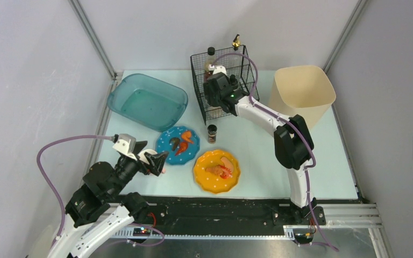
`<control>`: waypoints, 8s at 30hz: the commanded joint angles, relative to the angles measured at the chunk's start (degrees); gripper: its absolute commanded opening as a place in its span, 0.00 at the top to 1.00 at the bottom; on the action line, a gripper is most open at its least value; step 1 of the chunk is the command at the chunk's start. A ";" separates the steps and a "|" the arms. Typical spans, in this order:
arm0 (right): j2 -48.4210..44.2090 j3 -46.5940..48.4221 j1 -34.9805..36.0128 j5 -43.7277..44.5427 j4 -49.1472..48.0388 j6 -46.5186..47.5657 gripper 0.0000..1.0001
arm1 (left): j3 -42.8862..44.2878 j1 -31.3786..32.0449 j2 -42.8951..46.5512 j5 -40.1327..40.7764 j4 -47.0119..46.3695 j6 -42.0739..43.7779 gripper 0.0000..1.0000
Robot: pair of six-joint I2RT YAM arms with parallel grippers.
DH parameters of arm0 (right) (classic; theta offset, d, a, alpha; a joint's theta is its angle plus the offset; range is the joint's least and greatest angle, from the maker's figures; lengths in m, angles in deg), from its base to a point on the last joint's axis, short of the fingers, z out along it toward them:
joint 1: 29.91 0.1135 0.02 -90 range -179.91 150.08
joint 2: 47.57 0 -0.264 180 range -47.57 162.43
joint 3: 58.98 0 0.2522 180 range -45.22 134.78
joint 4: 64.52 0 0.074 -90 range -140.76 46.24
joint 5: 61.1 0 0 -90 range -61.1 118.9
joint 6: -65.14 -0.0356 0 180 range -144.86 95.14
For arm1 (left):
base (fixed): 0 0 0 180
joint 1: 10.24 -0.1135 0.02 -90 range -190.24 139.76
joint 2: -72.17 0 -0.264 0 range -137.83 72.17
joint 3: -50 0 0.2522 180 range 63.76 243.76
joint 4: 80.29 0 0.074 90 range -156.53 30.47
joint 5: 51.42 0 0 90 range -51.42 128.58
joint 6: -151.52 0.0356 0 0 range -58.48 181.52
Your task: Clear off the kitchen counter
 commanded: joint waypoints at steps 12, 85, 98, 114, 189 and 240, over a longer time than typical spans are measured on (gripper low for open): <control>-6.33 -3.74 2.05 2.98 -1.45 -1.25 0.13 | -0.29 -0.35 -1.18 0.22 -1.51 1.03 0.02; -29.01 -31.63 14.75 23.50 -15.27 0.01 1.00 | -0.14 -0.33 -0.91 -0.67 -1.55 1.03 0.02; -39.54 -29.24 -3.99 6.47 -9.82 -7.05 1.00 | -0.11 -0.40 -0.76 -0.98 -1.52 1.12 0.02; -19.06 -10.45 -11.01 1.17 -8.02 -6.12 1.00 | -0.10 -0.37 -0.91 -0.93 -1.50 1.12 0.02; -4.52 -10.62 -5.46 9.53 -13.36 -1.17 0.38 | -0.03 -0.41 0.05 -1.74 -1.55 1.09 0.02; -64.39 -76.50 19.93 -0.74 0.21 -50.69 0.22 | -0.30 -0.36 -1.87 -0.21 -1.52 0.77 0.02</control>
